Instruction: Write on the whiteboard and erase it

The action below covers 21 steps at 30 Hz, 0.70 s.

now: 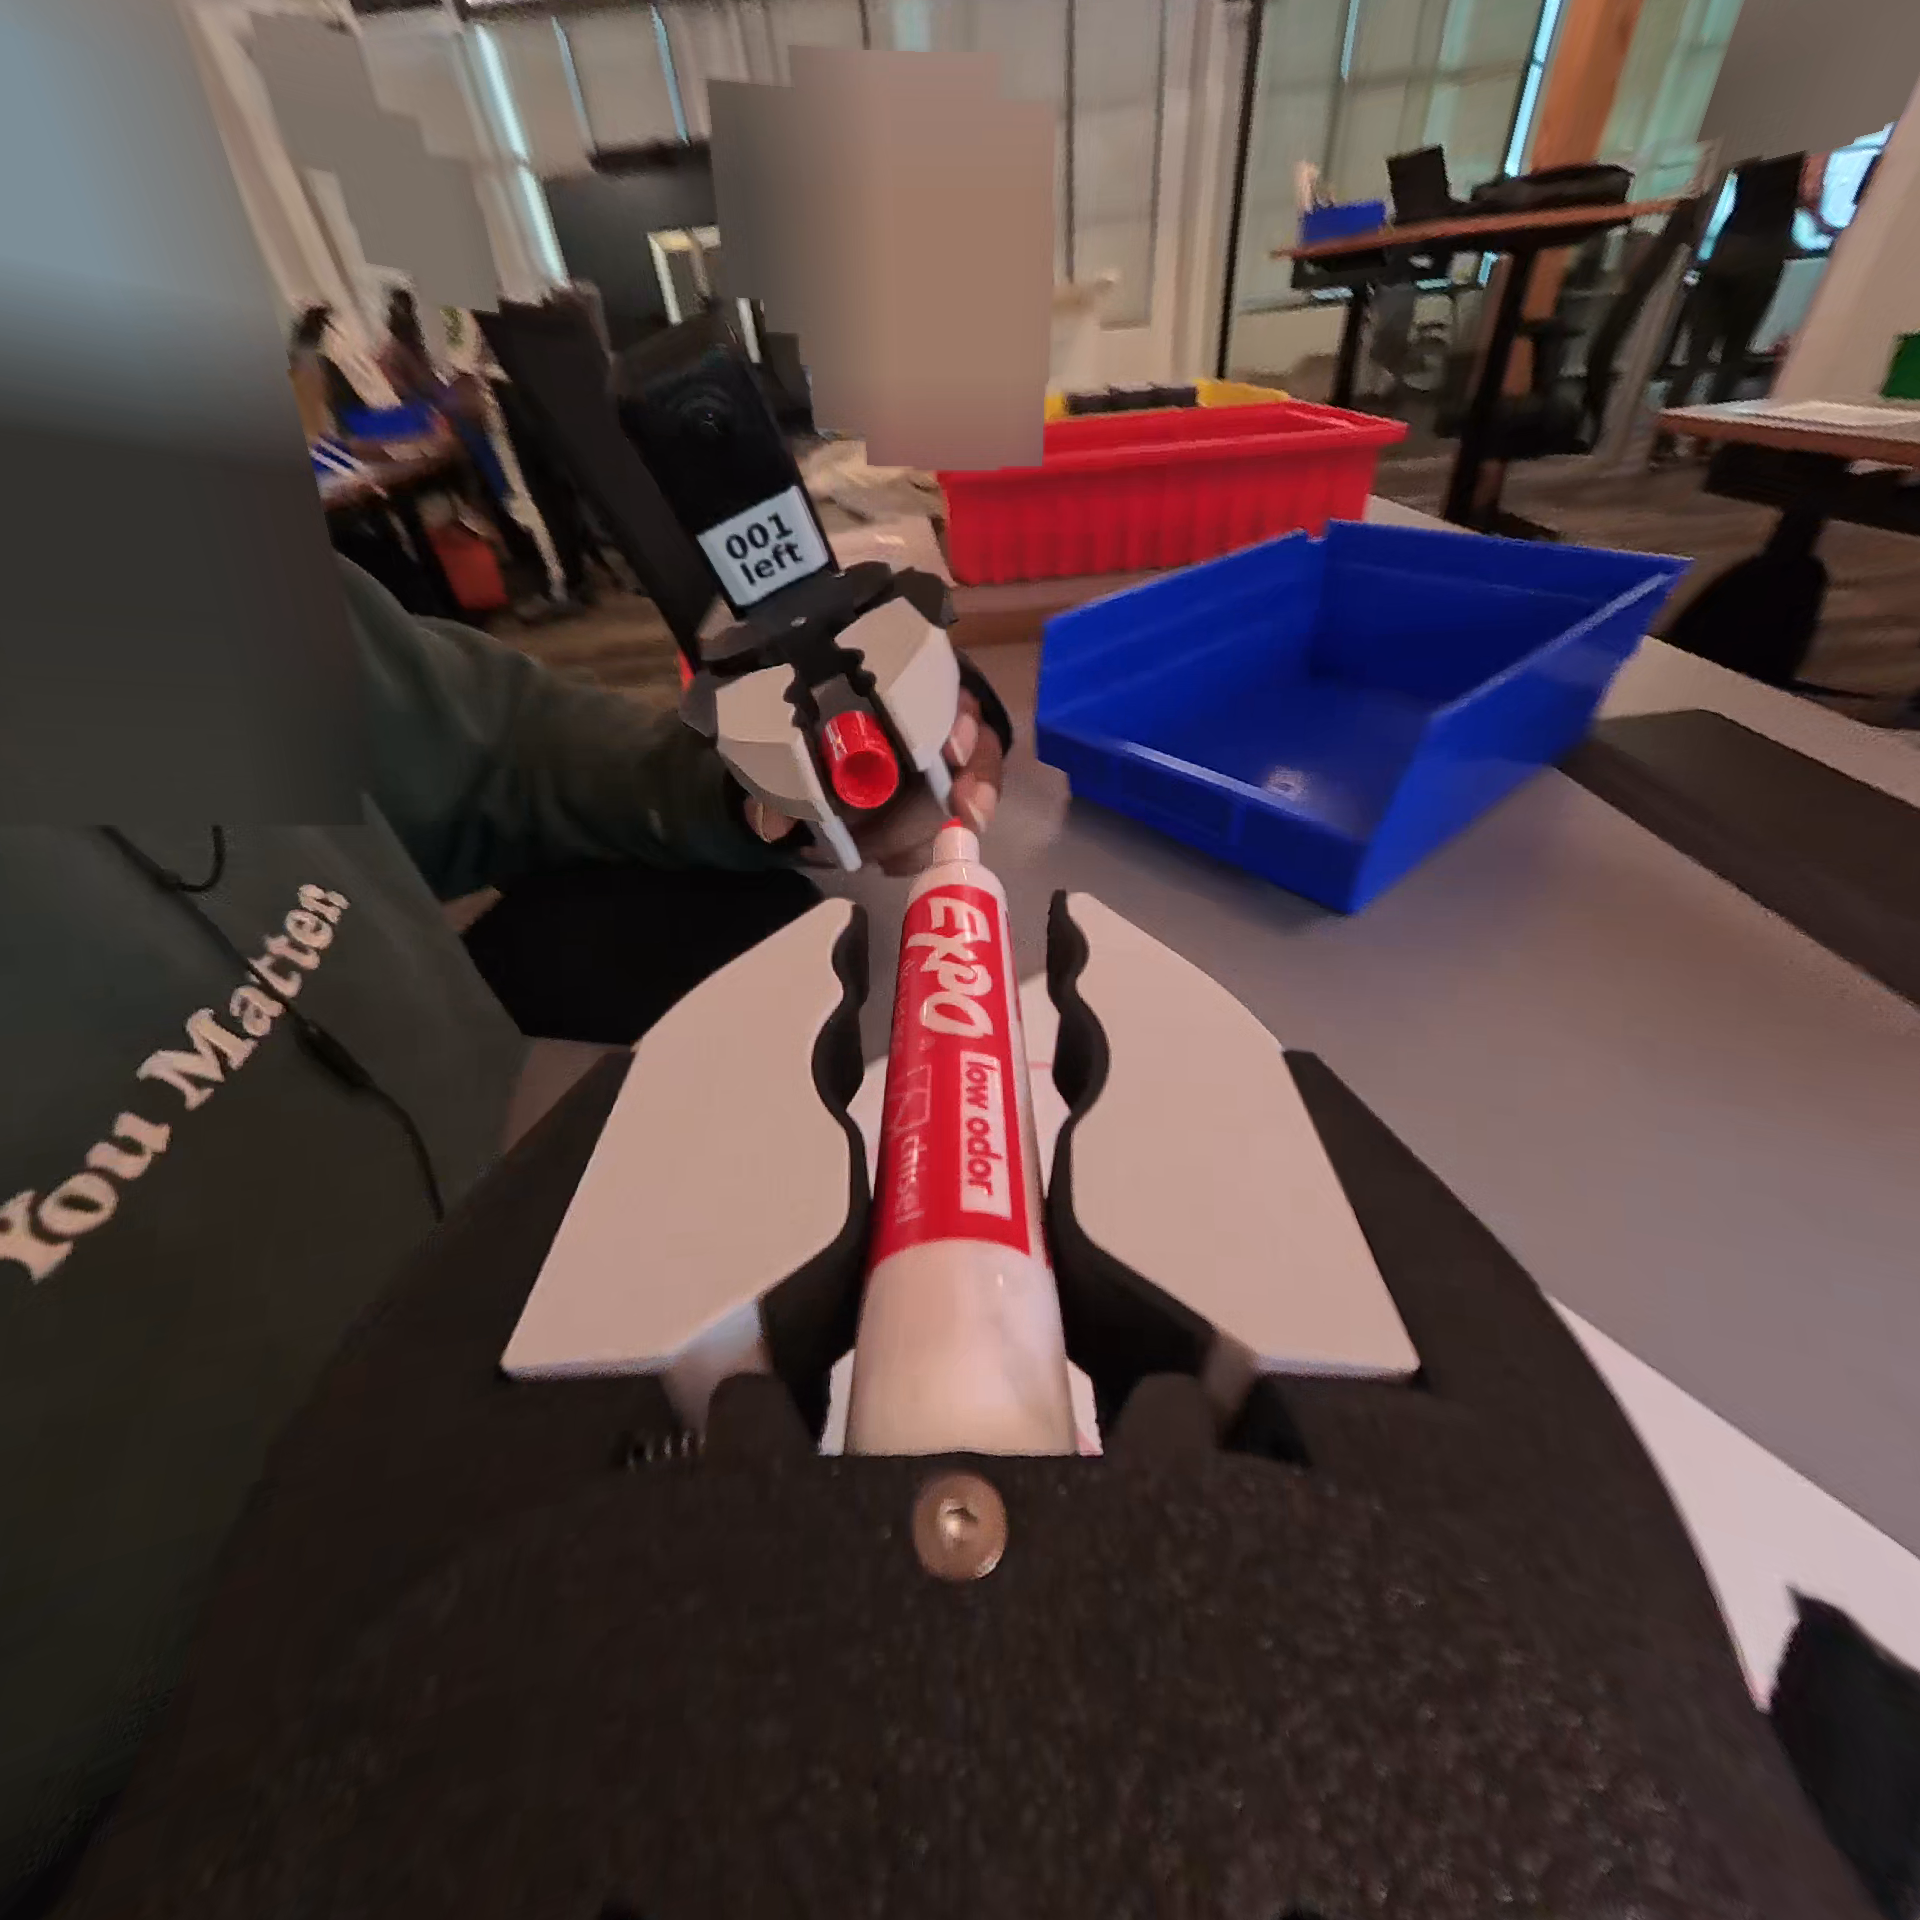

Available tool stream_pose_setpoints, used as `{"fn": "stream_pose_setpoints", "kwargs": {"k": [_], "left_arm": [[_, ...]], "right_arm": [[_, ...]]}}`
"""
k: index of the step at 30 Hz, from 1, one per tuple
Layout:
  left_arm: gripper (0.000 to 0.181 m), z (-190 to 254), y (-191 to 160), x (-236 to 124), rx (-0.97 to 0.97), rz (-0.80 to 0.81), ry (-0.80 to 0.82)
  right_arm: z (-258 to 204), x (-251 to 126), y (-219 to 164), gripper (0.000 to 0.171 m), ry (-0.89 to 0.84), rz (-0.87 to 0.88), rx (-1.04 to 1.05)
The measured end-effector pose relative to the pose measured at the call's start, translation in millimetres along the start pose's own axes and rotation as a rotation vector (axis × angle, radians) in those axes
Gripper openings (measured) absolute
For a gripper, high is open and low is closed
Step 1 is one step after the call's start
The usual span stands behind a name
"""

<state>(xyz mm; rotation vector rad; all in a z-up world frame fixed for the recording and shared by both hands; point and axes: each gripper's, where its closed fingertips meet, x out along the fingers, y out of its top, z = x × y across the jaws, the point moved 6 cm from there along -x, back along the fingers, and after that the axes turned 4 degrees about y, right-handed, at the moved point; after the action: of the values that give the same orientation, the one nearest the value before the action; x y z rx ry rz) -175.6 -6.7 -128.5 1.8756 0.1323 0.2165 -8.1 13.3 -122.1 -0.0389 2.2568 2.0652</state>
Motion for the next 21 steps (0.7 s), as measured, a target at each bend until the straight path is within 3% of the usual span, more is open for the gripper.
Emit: {"fn": "stream_pose_setpoints", "kwargs": {"k": [5, 14, 21], "left_arm": [[0.02, 11.0, 10.0, 8.2, 0.064, 0.014, -0.015], [0.02, 23.3, 1.9, 19.2, 0.079, 0.009, -0.095], [0.02, 24.4, -5.1, 18.8, 0.137, -0.052, -0.066]], "right_arm": [[-20.3, 16.9, -3.0, 0.034, 0.139, 0.103, 0.044], [-33.1, 28.4, -12.8, 0.034, 0.168, 0.061, 0.035], [-31.6, 31.3, -22.4, 0.034, 0.139, 0.021, 0.077]]}}
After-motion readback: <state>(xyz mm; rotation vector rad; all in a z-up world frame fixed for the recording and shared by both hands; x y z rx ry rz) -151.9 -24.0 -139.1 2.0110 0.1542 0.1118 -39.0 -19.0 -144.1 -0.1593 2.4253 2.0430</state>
